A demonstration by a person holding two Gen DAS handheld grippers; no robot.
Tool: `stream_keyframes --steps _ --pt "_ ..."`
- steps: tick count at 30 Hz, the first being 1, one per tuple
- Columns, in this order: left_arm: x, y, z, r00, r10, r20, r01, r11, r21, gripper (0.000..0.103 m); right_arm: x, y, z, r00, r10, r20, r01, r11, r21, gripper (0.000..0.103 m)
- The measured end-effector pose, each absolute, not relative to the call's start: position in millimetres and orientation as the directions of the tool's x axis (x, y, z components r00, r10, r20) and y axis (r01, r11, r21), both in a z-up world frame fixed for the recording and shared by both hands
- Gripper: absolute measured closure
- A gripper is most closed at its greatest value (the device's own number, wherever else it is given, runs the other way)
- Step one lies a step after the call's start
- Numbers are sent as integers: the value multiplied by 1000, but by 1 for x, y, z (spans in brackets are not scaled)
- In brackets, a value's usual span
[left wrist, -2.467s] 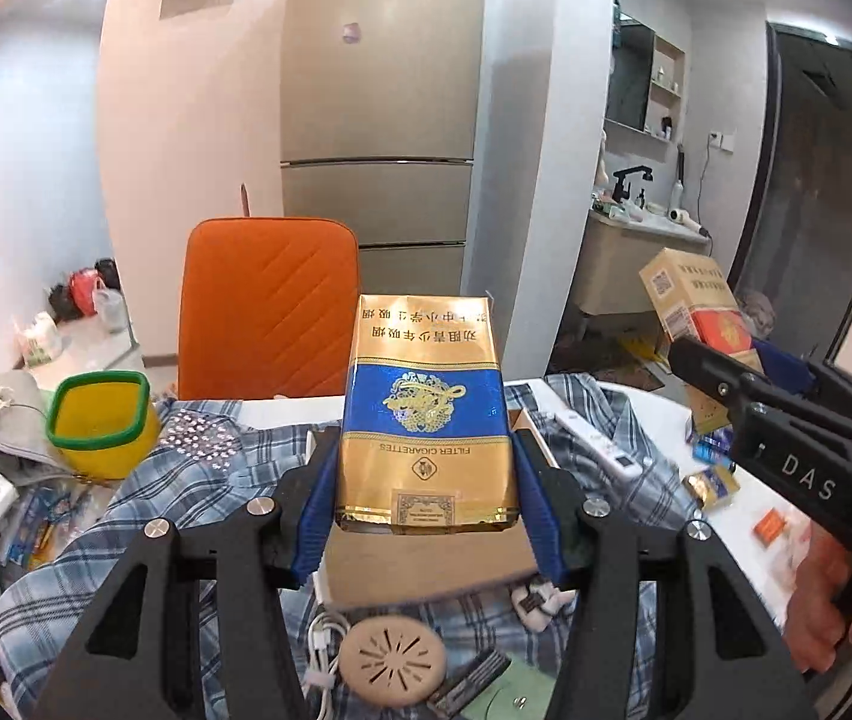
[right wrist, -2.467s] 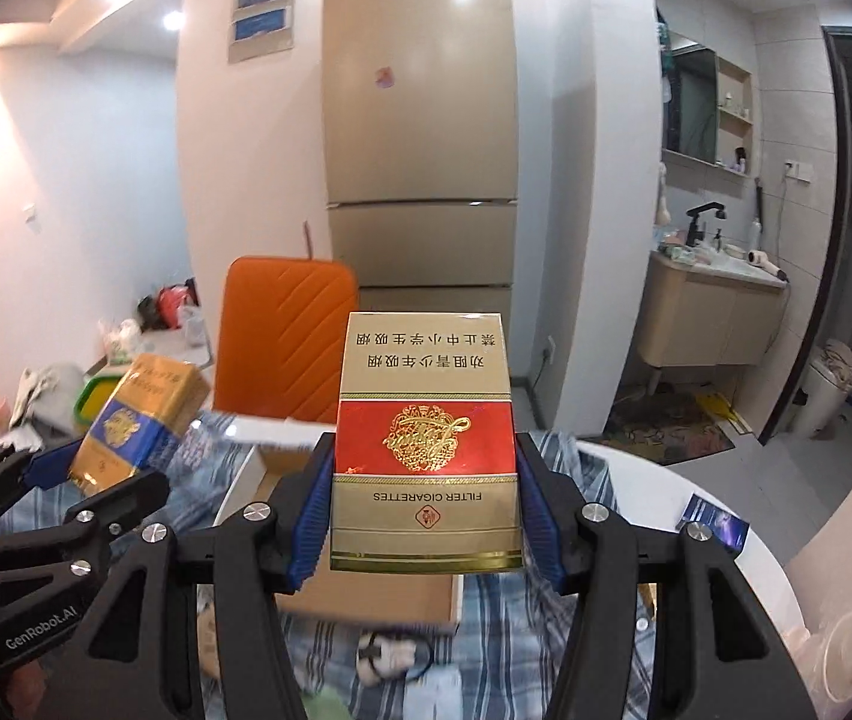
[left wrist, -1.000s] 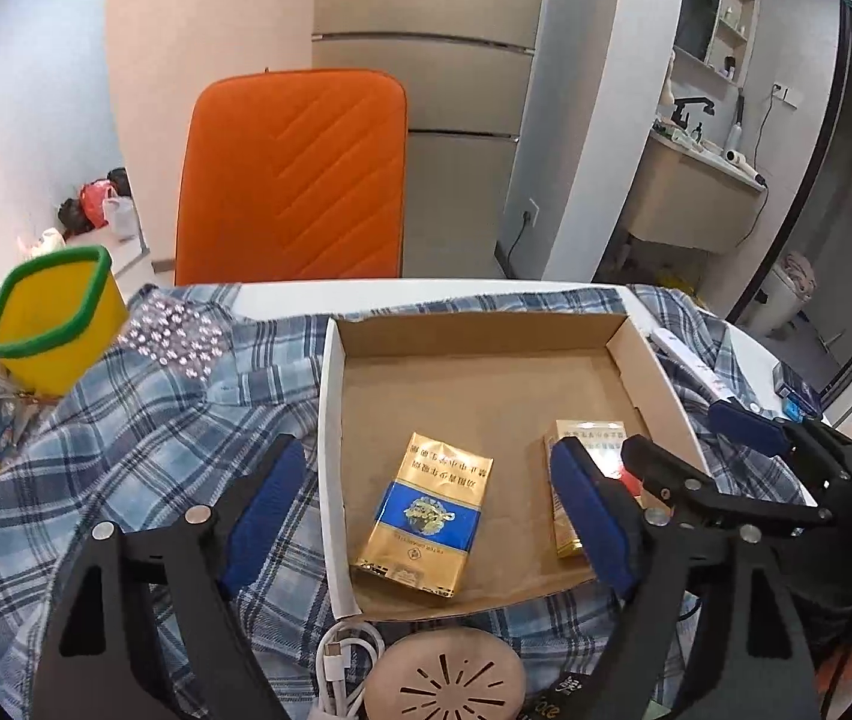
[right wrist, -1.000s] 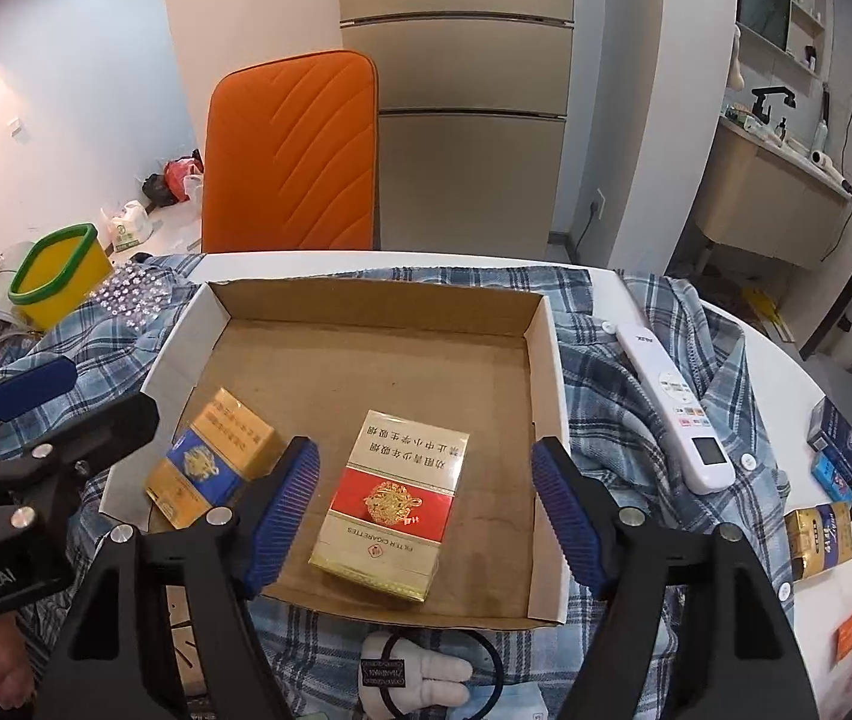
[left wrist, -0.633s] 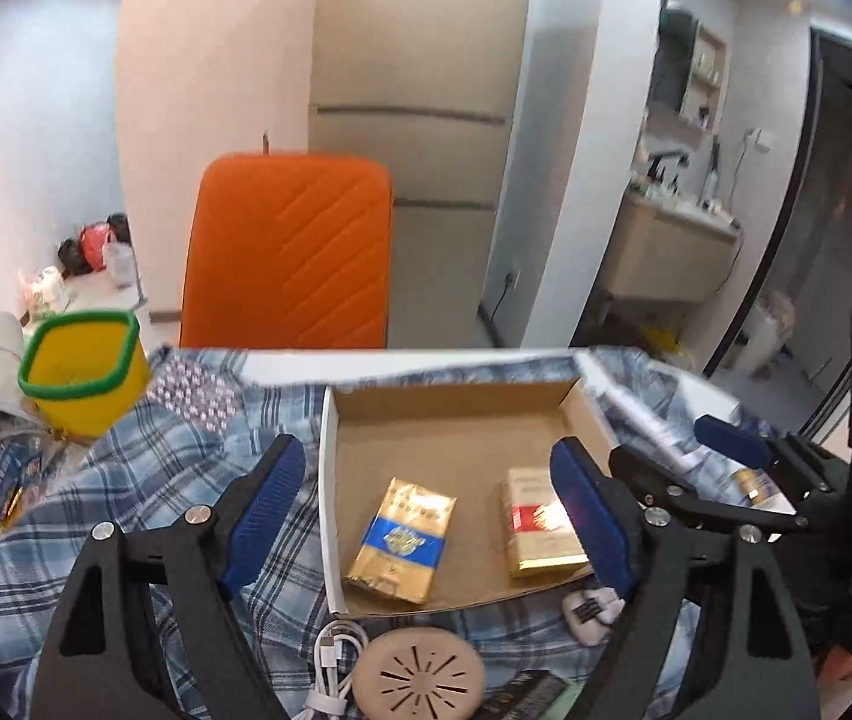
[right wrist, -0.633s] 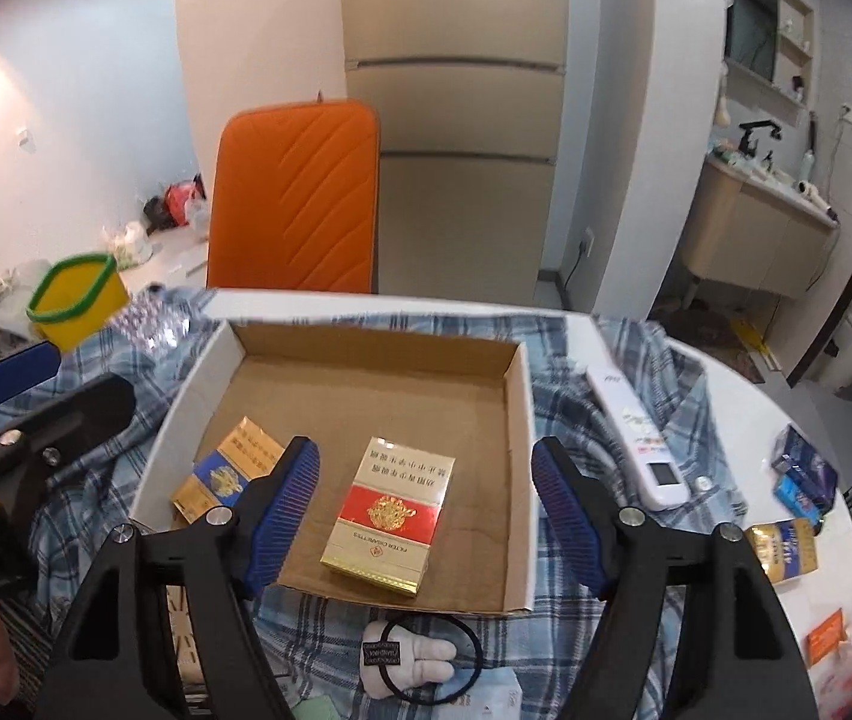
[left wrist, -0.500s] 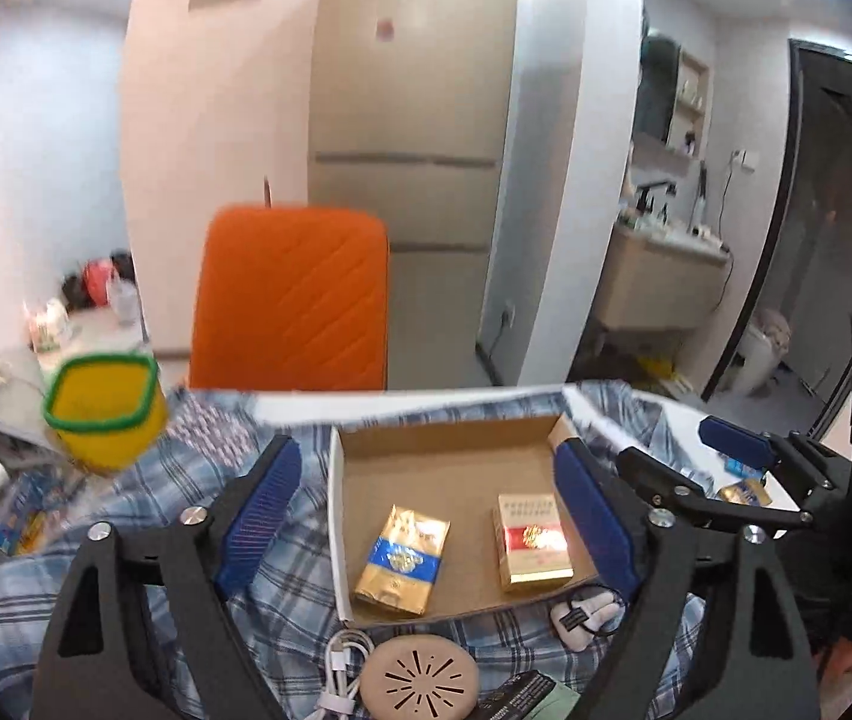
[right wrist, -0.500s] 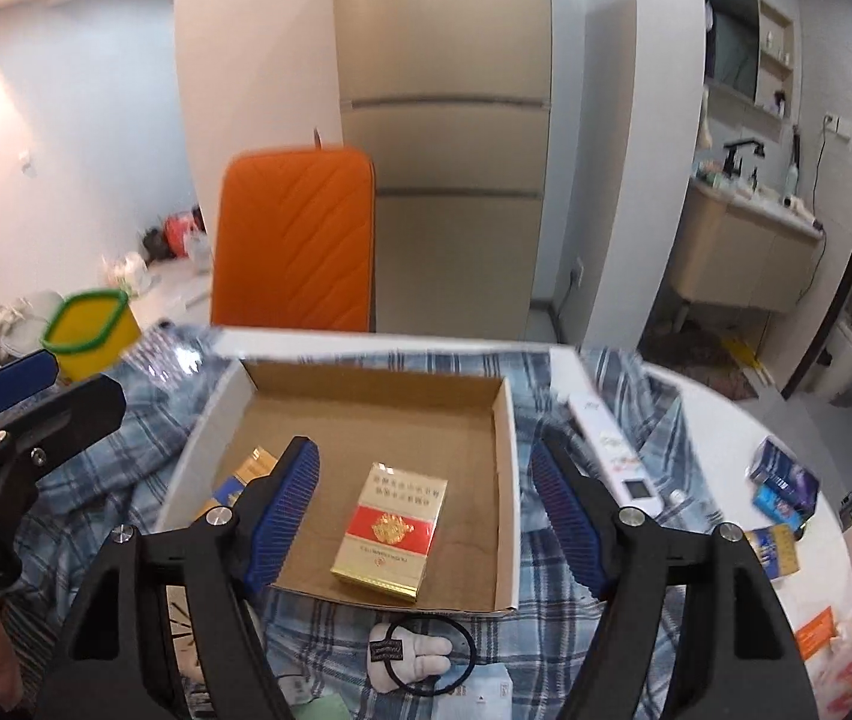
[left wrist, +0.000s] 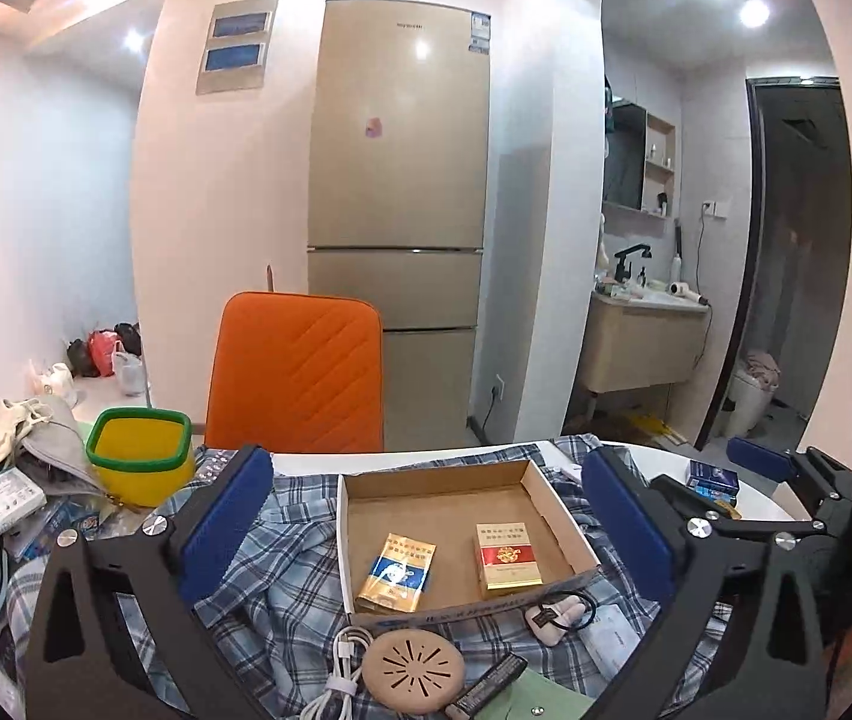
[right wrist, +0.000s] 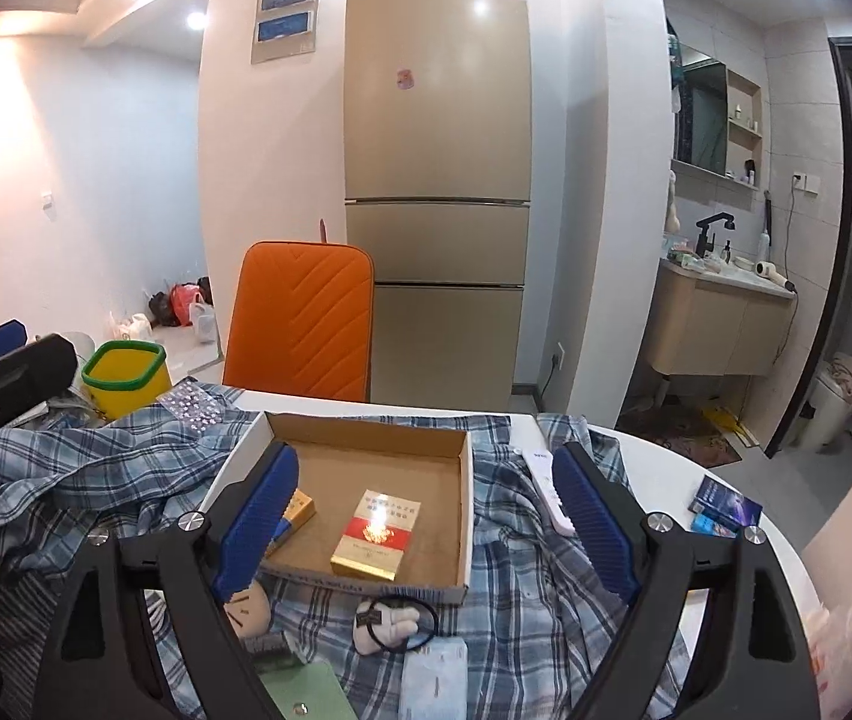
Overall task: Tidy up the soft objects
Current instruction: 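Withdraw both grippers from the box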
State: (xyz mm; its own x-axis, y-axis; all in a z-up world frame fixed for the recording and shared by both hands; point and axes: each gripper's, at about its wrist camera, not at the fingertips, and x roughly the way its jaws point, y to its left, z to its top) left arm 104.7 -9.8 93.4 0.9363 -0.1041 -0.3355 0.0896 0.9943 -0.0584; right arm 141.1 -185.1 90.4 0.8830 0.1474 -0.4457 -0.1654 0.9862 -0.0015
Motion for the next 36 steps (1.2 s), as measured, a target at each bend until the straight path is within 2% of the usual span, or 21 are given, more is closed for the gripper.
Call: stream_keyframes --steps 5,11,18,21,29,36 --pt "92 -13 72 937 -125 -326 106 992 -75 0 126 -199 78 889 132 -439 -139 990 17 14" --pt "89 -26 34 915 -126 -384 118 992 -46 0 126 -216 48 857 131 -498 -108 991 74 14" --pt "88 -40 -5 888 -136 -438 138 990 -29 0 118 -219 12 855 64 -514 -72 997 4 14" --pt "88 -42 -11 883 -139 -449 145 989 -21 0 114 -217 0 849 82 -523 -99 995 -6 14" --pt "95 -28 -20 853 -174 -493 145 985 -96 0 113 -207 -12 838 75 -541 -116 992 -42 14" --pt "99 -32 -26 809 -242 -536 227 969 -95 0 119 -208 -17 817 87 -570 -124 992 -26 14"
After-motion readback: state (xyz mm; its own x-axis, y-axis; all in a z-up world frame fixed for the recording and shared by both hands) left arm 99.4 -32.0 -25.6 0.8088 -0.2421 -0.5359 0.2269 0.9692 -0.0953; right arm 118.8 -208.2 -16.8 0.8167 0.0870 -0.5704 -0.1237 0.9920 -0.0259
